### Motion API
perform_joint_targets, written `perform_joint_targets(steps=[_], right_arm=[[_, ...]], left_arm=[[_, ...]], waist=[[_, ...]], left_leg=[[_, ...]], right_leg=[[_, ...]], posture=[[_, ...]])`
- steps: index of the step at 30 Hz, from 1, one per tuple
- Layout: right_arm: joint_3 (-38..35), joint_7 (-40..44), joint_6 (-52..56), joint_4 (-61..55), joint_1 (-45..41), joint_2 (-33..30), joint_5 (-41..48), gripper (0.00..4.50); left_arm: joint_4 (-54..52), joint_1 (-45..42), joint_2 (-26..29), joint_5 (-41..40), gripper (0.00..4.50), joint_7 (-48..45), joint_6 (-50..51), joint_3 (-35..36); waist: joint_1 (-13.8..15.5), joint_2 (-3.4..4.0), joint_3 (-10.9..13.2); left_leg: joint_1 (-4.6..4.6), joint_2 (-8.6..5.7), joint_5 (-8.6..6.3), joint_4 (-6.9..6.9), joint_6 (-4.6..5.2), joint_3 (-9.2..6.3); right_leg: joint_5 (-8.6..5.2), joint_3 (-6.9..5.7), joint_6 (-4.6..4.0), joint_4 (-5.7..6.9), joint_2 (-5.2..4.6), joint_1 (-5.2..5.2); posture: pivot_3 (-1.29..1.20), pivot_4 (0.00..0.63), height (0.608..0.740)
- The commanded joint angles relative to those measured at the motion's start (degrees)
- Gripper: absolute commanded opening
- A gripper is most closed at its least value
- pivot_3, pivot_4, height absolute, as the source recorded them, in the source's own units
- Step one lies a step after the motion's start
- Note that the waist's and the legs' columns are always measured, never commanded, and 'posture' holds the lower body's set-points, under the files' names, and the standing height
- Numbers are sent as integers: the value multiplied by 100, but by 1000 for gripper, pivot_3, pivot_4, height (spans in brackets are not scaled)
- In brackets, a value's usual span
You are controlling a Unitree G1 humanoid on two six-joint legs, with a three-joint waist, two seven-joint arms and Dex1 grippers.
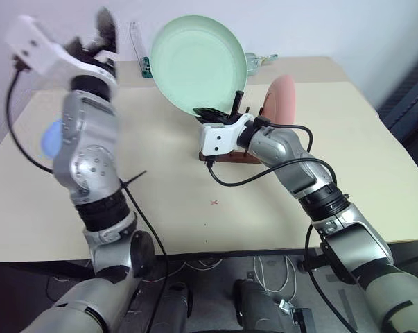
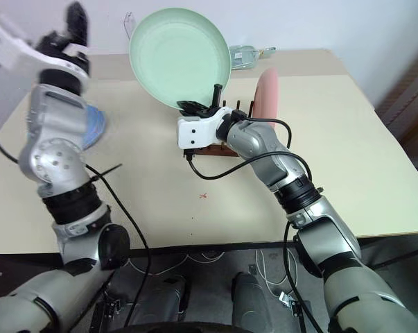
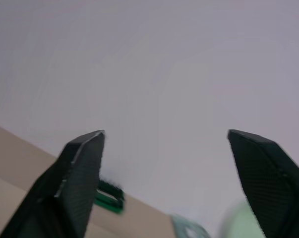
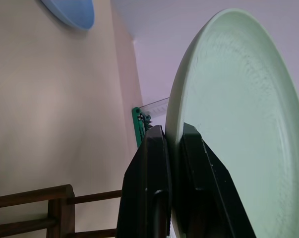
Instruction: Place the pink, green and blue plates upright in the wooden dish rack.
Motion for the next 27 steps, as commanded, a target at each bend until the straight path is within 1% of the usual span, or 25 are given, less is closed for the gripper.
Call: perform_joint_targets(steps=[1, 3, 5, 8, 10, 12, 15, 17, 20, 23, 27], right_arm=[[-592, 234, 298, -613, 93, 214, 869, 0], [-917, 463, 720, -995, 215, 403, 1546, 0], [-1191, 677, 1199, -1430, 323, 618, 2247, 0], [-1762, 831, 2491, -2359, 485, 1126, 3868, 0], [-1991, 829, 3130, -2772, 554, 1268, 4481, 0], [-2157, 723, 3584, -3052, 621, 1322, 4869, 0], [-2700, 154, 4657, -3434, 927, 1610, 5956, 0], [-2951, -178, 4979, -3560, 1046, 1757, 6369, 0], [-3370, -731, 5438, -3446, 1121, 1905, 6879, 0], [-3575, -1022, 5693, -3231, 1106, 1876, 7098, 0], [-3697, -1222, 5740, -3025, 1030, 1826, 7245, 0]], left_arm=[[250, 242, 721, 422, 3942, -348, -341, 35], [404, 618, 1141, 601, 3942, -678, -384, -33], [451, 964, 1328, 561, 3942, -1087, -377, -194], [356, 1706, 1585, 707, 3942, -2036, -324, -918], [306, 2021, 1662, 806, 3942, -2395, -382, -1220], [233, 2213, 1709, 807, 3942, -2630, -301, -1436], [-295, 2950, 1693, 491, 3942, -3603, -195, -2134], [-490, 3238, 1736, 481, 3942, -4021, -191, -2489], [-892, 3566, 1738, 165, 3942, -4654, -158, -2807], [-1001, 3630, 1713, 75, 3942, -4830, -43, -2937], [-1059, 3620, 1641, 91, 3942, -4871, -7, -2973]], waist=[[5, -1, 1], [-17, 0, 1], [-8, 1, 1], [15, 1, 1], [29, 6, 0], [24, 4, 0], [10, 14, -6], [6, 28, -1], [-12, 42, 8], [-5, 45, 7], [-4, 46, 7]], left_leg=[[-1, 0, 0, 0, 0, -1], [-1, 0, 1, -3, -1, -1], [0, 0, 1, -10, -2, -2], [-1, 0, 1, -10, -1, -8], [0, 0, -12, -12, 21, -13], [-1, -2, -13, -12, 22, -14], [3, 1, -13, -25, 23, -13], [6, 3, -13, -34, 23, -8], [5, 7, -12, -38, 22, -4], [5, 9, -12, -38, 23, -3], [5, 8, -12, -38, 23, 0]], right_leg=[[0, 0, 0, -1, 0, 0], [0, 1, 0, -1, 1, -2], [0, 2, 0, -1, 1, -4], [0, 1, -1, 2, 1, -4], [0, 0, -2, 3, 1, -3], [1, 0, -3, 2, 0, -3], [3, 0, -7, 3, 0, -7], [2, 3, -8, 2, -1, -9], [6, 4, -15, 7, 2, -21], [6, 3, -16, 7, 2, -22], [6, 3, -16, 6, 2, -20]], posture=[[0, 150, 740], [0, 150, 740], [0, 150, 740], [0, 150, 740], [0, 150, 740], [0, 150, 740], [0, 150, 740], [0, 150, 740], [0, 150, 740], [0, 150, 740], [0, 150, 740]])
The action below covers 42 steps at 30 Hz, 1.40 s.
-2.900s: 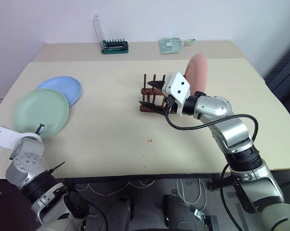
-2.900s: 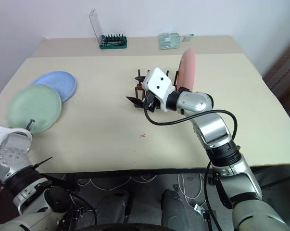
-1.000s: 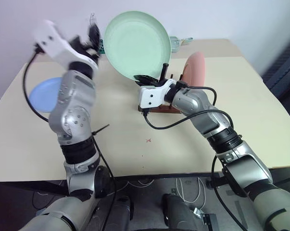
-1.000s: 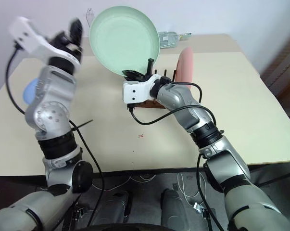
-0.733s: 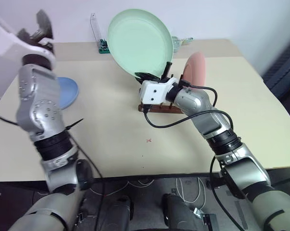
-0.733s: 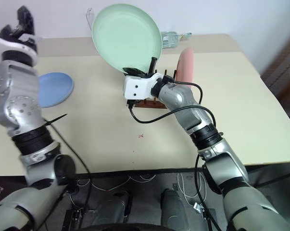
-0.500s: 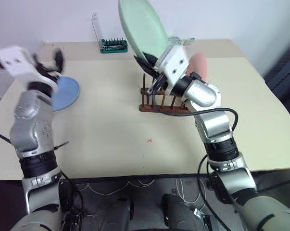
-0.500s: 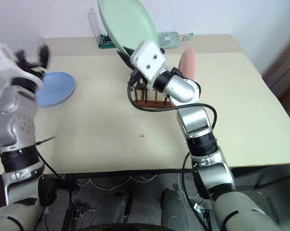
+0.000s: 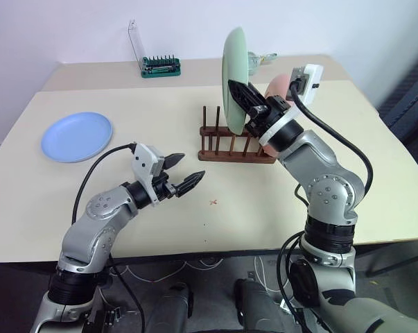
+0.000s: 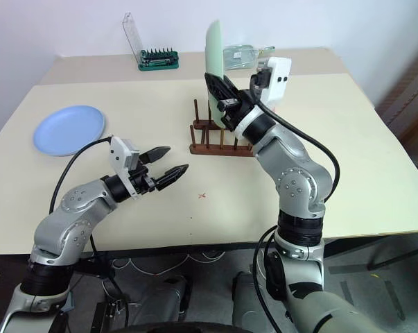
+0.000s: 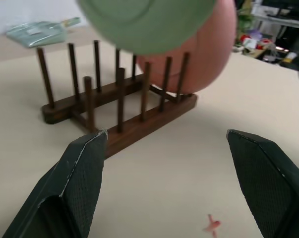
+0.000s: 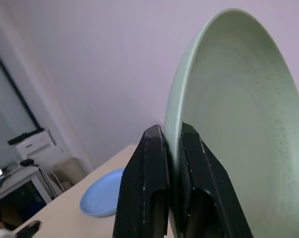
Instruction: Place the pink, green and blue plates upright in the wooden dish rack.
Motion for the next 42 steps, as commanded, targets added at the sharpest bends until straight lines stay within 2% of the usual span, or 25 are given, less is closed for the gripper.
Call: perform_joint_targets(steps=[1, 17, 20, 26, 27, 36, 37, 38, 40, 42], right_arm=[[-110, -128, -30, 9, -189, -37, 178, 0], [-606, -955, 159, 997, -653, 28, 631, 0], [-593, -1003, 181, 1024, -691, -4, 657, 1120], [-328, -913, 70, 857, -702, -142, 448, 4212], [-270, -874, 26, 816, -706, -178, 396, 4467], [1115, 140, -1147, 283, -750, -1200, -1337, 4467], [1231, 201, -1301, 276, -753, -1272, -1542, 4467], [1312, 229, -1456, 276, -767, -1317, -1728, 4498], [1453, 316, -1749, 317, -808, -1397, -2063, 4498], [1398, 439, -1590, 322, -838, -1284, -1865, 4498]], left_arm=[[-208, -55, -41, -57, 3942, -24, -14, 29], [-376, 208, -70, -40, 3942, -68, -50, 53], [-364, 196, -76, -17, 4022, -69, -52, 48], [-262, 140, -123, 59, 4022, -62, -92, 26], [-246, 131, -129, 68, 4022, -62, -100, 22], [-14, 41, -207, 145, 4022, 50, -177, 209], [10, 28, -224, 135, 4022, 83, -168, 251], [60, -12, -289, 63, 4261, 174, -148, 369], [209, -137, -412, 54, 4261, 409, -194, 575], [358, -296, -562, -67, 4261, 640, -202, 877]], waist=[[0, 0, 0], [3, 5, 3], [1, 6, 3], [-1, 8, 4], [-2, 9, 4], [-8, 13, 7], [-11, 14, 7], [-11, 13, 7], [-5, 13, 7], [10, 12, 7]], left_leg=[[0, 0, 0, 0, 0, 0], [0, 0, 0, 0, 1, 0], [-1, 0, 0, 0, 1, 1], [-1, 0, 0, 0, 1, 1], [-1, 0, 0, 0, 1, 1], [-2, -1, 0, 1, 1, 3], [-1, -1, 0, 1, 1, 3], [-1, -1, 0, 1, 1, 2], [0, 0, 0, 2, 1, 2], [-1, -1, 0, 2, 1, 2]], right_leg=[[0, 0, 0, 0, 0, 0], [0, 0, 0, 0, 0, 0], [0, 0, 1, -1, 0, 0], [0, 0, 1, -1, 0, 0], [0, 0, 1, -1, 0, 0], [0, -1, 2, -3, 0, 1], [0, -1, 2, -3, 0, 1], [0, -1, 2, -2, 0, 1], [0, -1, 2, -2, 0, 1], [0, -1, 2, -2, 0, 1]], posture=[[0, 150, 740], [0, 150, 740], [0, 150, 740], [0, 150, 740], [0, 150, 740], [0, 150, 740], [0, 150, 740], [0, 150, 740], [0, 150, 740], [0, 150, 740]])
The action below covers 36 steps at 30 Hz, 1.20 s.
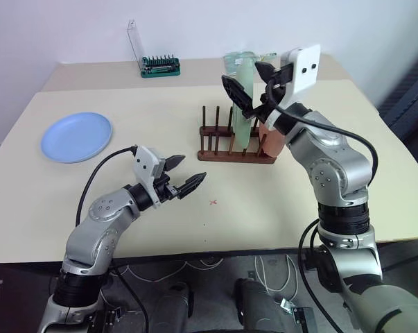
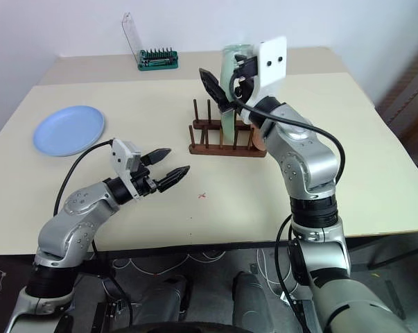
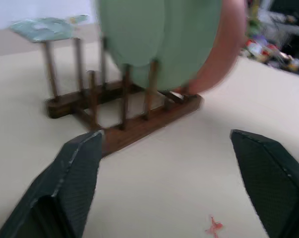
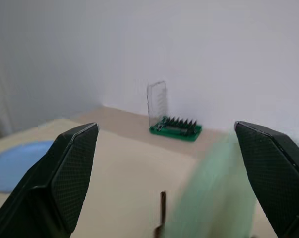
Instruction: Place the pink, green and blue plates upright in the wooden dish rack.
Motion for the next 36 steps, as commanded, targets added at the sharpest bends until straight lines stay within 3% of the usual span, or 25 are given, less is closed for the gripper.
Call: perform_joint_targets(steps=[1, 6, 20, 24, 28, 32, 36], right_arm=[[-11, 230, -74, -234, -204, 59, 41, 4498], [100, 410, -151, -261, -133, 85, -158, 4498], [350, 776, -721, -105, -168, 79, -912, 4498], [472, 920, -852, -131, -183, 134, -1012, 4498], [585, 1028, -926, -108, -143, 207, -1104, 4498], [637, 1101, -993, -30, -152, 266, -1174, 4498], [692, 1171, -1078, 35, -134, 306, -1271, 4498]], left_arm=[[44, -257, -126, -213, 4261, 274, -172, 534], [87, -245, -48, 233, 4261, 449, -269, 439], [557, -606, -256, 270, 4261, 1461, -381, 1260], [936, -1084, -596, -158, 4261, 2844, -395, 2447], [1947, -1807, -448, 191, 4261, 4989, 197, 3471], [2064, -2009, -395, 266, 4261, 5459, 349, 3586], [2921, -2518, -281, -130, 4261, 5939, 781, 4108]], waist=[[7, -3, 0], [11, -2, 0], [12, -3, 0], [-1, -5, 0], [-5, -10, -3], [31, -17, -2], [48, -37, -9]], left_leg=[[-1, 0, 0, 1, 0, -1], [-1, -1, 0, 0, 0, -1], [-1, -1, 0, 1, -1, -1], [0, -1, 0, 2, -1, -3], [0, 1, 1, 3, -2, -6], [-1, -2, 1, 4, -3, -3], [-7, -5, 3, 9, -6, -13]], right_leg=[[0, 0, 0, 0, 0, 0], [0, -1, 0, -4, -1, 2], [1, -1, 1, -3, -1, 1], [1, -1, 0, -2, 0, 1], [1, -2, 1, -1, 3, 0], [1, -2, 3, -3, 1, 0], [2, -8, 3, -2, 0, 3]], posture=[[0, 150, 740], [0, 150, 740], [0, 150, 740], [0, 150, 740], [0, 150, 740], [0, 150, 740], [0, 150, 740]])
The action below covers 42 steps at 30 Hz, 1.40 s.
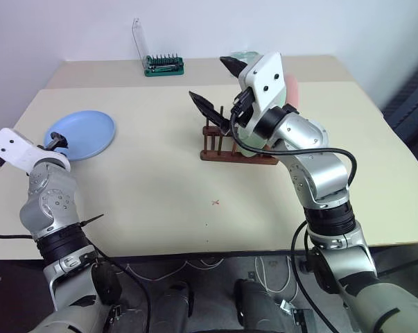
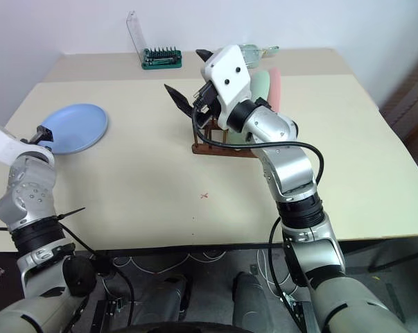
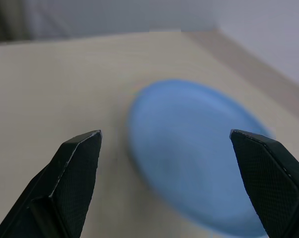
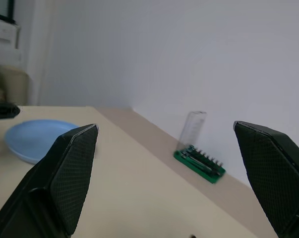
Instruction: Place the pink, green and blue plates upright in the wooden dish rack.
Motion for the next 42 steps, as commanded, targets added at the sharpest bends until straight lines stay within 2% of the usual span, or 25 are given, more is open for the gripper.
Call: perform_joint_targets(steps=[1, 7, 10, 13, 19, 20, 25, 27, 31, 35, 38, 42], right_arm=[[-32, 37, -181, -48, -86, 30, -84, 4498], [-29, 43, -212, -59, -19, 58, -178, 4498], [-43, 28, -205, -77, 5, 70, -205, 4498], [-70, 15, -187, -121, 53, 47, -234, 4500], [-68, 7, -172, -158, 107, 55, -265, 4500], [-62, 10, -176, -159, 111, 57, -276, 4500], [-13, 68, -229, -126, 120, 28, -344, 4500], [54, 99, -288, -111, 135, -9, -446, 4500], [617, 300, -870, 85, 175, -370, -1210, 4500], [1176, 449, -1763, 462, 141, -785, -2062, 4500], [1190, 470, -2062, 725, 32, -814, -2204, 4500], [1314, 126, -2628, 1160, -251, -895, -2970, 4500]], left_arm=[[584, -433, 228, -293, 4261, 102, 242, 257], [2263, -1001, 675, -500, 4261, -211, 210, 441], [2703, -1191, 750, -683, 4261, -105, 116, 665], [2711, -1235, 771, -644, 3515, -122, -33, 568], [2596, -1199, 758, -656, 425, -271, -27, 405], [2589, -1185, 759, -650, 31, -306, -10, 380], [1887, -1034, 665, -547, 31, -855, -144, -123], [1265, -930, 525, -580, 31, -1237, -376, -370], [-545, -601, 142, -585, 31, -1824, -403, -1321], [-1705, -641, -62, -615, 31, -1879, -31, -2039], [-2074, -737, -240, -694, 31, -1641, 354, -2217], [-2373, -842, -244, -724, 31, -1536, 934, -2471]], waist=[[-12, -1, -1], [-65, -1, -1], [-62, 0, -1], [-58, 0, -2], [-56, -1, -2], [-56, -2, -2], [-57, -1, -2], [-56, -2, -2], [-33, -3, -2], [-44, -3, -2], [-81, -1, -1], [-153, -2, 0]], left_leg=[[1, 0, 0, 0, 0, 0], [4, 1, 1, -3, -3, 1], [5, 2, 3, -5, -5, 1], [5, 1, 3, -4, -5, 2], [4, 1, 3, -4, -6, 2], [4, 1, 3, -4, -6, 1], [4, 1, 3, -5, -6, 2], [3, 1, 4, -5, -7, 2], [-1, 1, 4, -3, -7, 2], [0, 1, 4, -3, -7, 6], [4, 3, 4, -5, -8, 9], [6, 6, 18, -6, -32, 8]], right_leg=[[0, 0, 0, 1, 0, 0], [0, -1, 0, 4, 1, -3], [0, -1, 0, 8, 2, -5], [0, 0, 0, 7, -1, -4], [0, 0, 1, 6, -1, -4], [0, 0, 1, 7, -1, -4], [0, 0, 1, 7, -1, -4], [0, 0, 0, 6, -1, -4], [1, 0, 0, 2, -2, -4], [0, 1, 0, 2, -3, -3], [0, 3, 0, 3, -1, -3], [0, 3, 0, 6, 4, -3]], posture=[[0, 150, 740], [0, 150, 740], [0, 150, 740], [0, 150, 740], [0, 150, 740], [0, 150, 740], [0, 150, 740], [0, 150, 740], [0, 150, 740], [0, 150, 740], [0, 150, 740], [0, 150, 740]])
